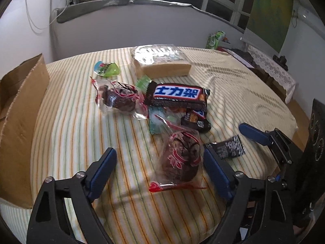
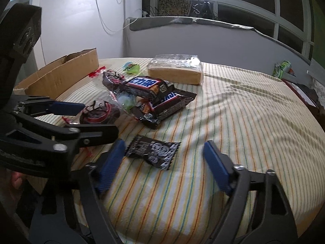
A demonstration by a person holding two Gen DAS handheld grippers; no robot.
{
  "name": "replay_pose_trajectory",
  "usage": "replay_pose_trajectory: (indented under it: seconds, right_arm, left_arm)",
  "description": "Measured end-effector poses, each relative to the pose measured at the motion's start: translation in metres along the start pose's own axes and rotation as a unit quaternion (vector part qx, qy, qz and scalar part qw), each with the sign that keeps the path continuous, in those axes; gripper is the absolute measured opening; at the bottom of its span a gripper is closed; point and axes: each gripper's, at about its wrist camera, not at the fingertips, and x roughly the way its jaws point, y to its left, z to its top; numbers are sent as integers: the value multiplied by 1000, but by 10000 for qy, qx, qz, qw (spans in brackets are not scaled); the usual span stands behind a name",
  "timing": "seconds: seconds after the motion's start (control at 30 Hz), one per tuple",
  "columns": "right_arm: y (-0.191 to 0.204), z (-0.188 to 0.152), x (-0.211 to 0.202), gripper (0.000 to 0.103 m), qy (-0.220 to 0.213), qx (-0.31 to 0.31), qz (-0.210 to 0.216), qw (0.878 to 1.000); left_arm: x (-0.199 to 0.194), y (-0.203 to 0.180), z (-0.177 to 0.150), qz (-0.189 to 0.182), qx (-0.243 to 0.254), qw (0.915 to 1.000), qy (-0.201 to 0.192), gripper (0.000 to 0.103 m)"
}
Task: Organize snacks
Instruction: 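Grasp the red candy bag with the left tool while the right tool grasps the black packet, then carry both held snacks to the cardboard box and open both tools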
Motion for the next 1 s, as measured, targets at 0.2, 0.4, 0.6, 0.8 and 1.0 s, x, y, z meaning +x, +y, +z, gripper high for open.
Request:
replay_pose_trajectory:
  seconds: [0.2, 0.4, 0.6, 0.8, 1.0]
  right_arm:
    - [1, -3, -6, 36, -48, -63, -15, 10000]
    - [-11, -4, -8, 11, -94, 127, -33, 9999]
    - [-9, -4, -11, 10, -170, 114, -62, 9998]
    - [-7, -1, -20, 10, -305, 81, -141, 9994]
    - [-13, -1, -22, 10, -322, 149, -231, 9991]
  left_arm:
    - [0, -4, 0, 3, 112, 9999, -6, 41]
    - [0, 0, -1, -12, 14, 9999, -102, 30]
    - [-7, -3, -1, 162, 73, 9996, -234, 30]
    - [-14, -3, 0, 342, 145, 9988, -310, 30]
    - [-19, -5, 3, 451, 188, 9980, -405, 30]
